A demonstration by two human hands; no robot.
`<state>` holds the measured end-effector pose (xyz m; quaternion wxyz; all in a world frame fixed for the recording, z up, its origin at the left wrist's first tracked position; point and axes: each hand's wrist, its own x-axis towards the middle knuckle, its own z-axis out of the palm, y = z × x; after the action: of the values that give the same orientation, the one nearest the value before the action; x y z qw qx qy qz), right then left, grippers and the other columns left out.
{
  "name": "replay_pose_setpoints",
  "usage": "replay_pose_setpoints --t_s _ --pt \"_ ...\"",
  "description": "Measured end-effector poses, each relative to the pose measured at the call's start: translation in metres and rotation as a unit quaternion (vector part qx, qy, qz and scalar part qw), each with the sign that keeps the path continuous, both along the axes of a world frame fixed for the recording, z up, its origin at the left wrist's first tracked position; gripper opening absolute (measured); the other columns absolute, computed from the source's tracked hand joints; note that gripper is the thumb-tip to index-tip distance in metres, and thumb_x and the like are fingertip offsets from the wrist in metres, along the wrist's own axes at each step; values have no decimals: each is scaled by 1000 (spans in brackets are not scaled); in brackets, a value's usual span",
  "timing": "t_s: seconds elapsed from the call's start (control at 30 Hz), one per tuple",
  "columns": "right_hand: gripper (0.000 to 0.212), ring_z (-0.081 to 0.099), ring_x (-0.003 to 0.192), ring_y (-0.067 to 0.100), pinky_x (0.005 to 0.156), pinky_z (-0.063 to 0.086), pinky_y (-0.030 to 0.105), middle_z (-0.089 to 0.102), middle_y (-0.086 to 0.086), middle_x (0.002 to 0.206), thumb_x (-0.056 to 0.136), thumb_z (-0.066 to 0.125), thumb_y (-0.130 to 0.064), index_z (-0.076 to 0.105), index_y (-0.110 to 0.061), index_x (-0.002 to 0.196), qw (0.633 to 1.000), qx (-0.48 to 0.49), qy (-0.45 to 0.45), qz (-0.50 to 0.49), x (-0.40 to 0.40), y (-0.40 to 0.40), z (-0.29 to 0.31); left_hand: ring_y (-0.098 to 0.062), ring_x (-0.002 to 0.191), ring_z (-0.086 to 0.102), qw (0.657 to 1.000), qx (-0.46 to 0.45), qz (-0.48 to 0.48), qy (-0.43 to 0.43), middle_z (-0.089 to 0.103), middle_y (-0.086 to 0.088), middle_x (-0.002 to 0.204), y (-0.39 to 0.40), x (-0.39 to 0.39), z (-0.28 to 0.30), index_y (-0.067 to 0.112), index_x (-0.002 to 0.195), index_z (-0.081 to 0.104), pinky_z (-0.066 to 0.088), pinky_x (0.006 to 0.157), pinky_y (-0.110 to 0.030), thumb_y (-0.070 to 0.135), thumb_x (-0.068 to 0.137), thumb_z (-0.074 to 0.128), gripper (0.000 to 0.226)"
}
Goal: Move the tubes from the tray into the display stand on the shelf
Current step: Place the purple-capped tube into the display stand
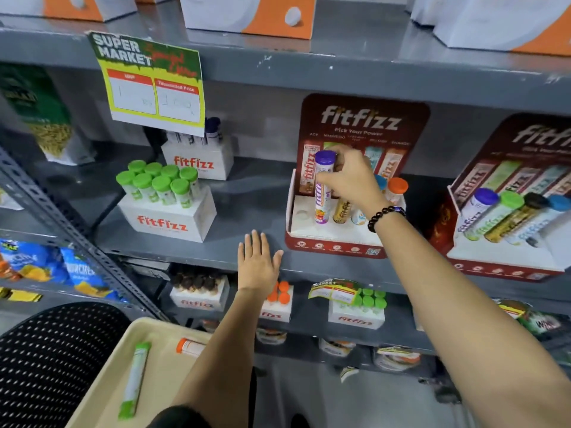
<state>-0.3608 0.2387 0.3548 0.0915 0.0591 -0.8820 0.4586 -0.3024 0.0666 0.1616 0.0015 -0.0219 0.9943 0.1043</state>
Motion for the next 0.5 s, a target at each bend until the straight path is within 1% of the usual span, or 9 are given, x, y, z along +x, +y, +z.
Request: replay_pose_setpoints --t_s 0.07,0.13,0.2,0.27,0.33,0.5 --pt "38 62 84 17 63 44 18 69 4 92 65 75 -5 63 -19 99 999 -16 -33 14 -4 1 4 -29 144 -3 1000 -4 2 -1 1 -14 157 0 0 -1 8 146 2 -2 116 -40 47 97 10 64" --pt "41 61 88 17 63 43 17 69 4 97 65 77 -3 64 -18 100 998 -4 -49 28 -7 2 6 -29 144 -3 1000 -8 2 -2 1 -14 157 0 -1 -2 8 146 2 -2 116 -41 48 97 9 64" --pt "41 59 91 18 70 42 22 66 2 100 66 76 -2 64 -16 103 998 13 -56 37 -8 3 5 -29 144 -3 1000 -10 3 0 1 -14 157 0 -2 -3 9 147 1 -3 116 -40 48 97 9 64" --pt "37 58 91 20 76 41 25 64 2 98 68 74 -1 65 -16 101 997 37 -55 45 -10 3 5 -29 144 -4 1000 -12 4 1 1 -13 157 0 -2 -4 10 147 1 -4 116 -40 48 97 9 64" --pt "34 58 91 24 77 42 27 64 5 97 69 71 2 65 -15 98 996 60 -49 50 -12 1 4 -29 143 -5 1000 -15 6 -2 -1 -12 157 1 -2 -4 10 147 0 -5 115 -39 50 96 7 65" --pt "35 60 95 27 82 48 32 67 12 107 70 68 6 64 -12 100 993 93 -55 54 -18 -6 3 -29 143 -6 1000 -22 11 -4 -2 -11 158 1 -3 -5 12 147 -2 -5 115 -39 52 94 5 66"
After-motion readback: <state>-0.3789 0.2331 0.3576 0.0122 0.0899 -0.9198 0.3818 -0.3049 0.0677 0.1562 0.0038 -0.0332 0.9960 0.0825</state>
